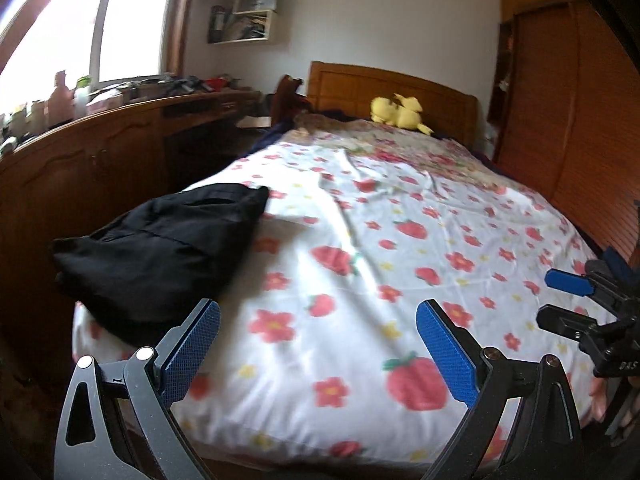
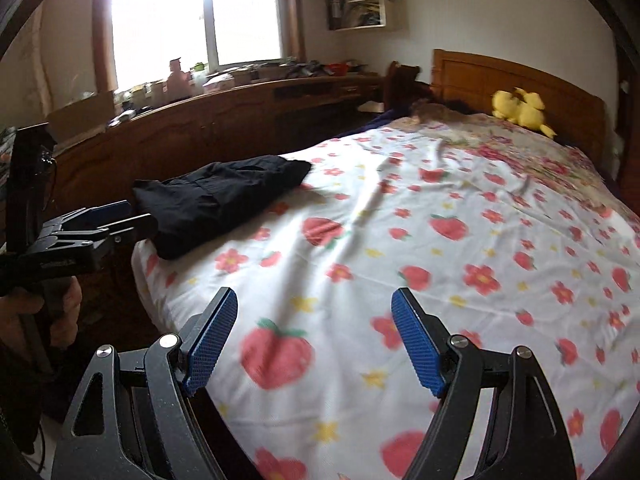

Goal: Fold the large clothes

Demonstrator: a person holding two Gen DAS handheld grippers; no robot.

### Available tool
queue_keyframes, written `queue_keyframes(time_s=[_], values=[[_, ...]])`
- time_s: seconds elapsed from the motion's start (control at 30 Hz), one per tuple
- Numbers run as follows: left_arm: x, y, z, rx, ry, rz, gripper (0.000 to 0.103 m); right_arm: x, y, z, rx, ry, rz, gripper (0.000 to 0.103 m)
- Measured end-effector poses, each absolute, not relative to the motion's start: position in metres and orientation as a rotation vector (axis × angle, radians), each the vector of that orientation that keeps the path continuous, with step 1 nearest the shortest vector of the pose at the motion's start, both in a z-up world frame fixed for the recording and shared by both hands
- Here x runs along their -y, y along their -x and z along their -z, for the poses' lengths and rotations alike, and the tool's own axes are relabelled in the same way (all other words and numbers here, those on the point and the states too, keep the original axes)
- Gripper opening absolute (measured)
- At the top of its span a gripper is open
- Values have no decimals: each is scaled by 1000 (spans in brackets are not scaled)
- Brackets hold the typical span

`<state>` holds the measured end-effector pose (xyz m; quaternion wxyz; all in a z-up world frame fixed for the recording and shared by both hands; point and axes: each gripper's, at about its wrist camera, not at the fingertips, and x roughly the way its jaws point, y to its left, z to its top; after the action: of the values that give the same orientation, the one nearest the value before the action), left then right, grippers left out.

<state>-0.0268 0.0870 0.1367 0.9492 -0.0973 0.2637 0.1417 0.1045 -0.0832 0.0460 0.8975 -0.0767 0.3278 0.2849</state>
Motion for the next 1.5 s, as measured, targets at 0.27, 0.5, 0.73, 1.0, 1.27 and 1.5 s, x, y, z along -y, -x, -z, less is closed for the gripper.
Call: queue_keyframes(time_s=[0.27, 0.5, 0.73, 1.0, 1.27, 1.5], values=[[-3, 8, -155, -547, 119, -127, 98, 163, -69, -58, -642, 104, -380, 80], [65, 16, -167, -543, 60, -7, 99, 227, -30, -72, -611, 52, -219, 80], [104, 30, -199, -488, 45, 51, 99, 272, 3, -92, -561, 19, -111, 80], [114, 58, -239, -404, 18, 69, 99, 288, 33, -139, -444, -41, -55, 84], [111, 98, -257, -342, 2, 29, 99, 281, 51, -164, -375, -42, -31, 96], [104, 103, -247, -333, 25, 17, 99, 274, 62, -175, -346, -16, -25, 96]])
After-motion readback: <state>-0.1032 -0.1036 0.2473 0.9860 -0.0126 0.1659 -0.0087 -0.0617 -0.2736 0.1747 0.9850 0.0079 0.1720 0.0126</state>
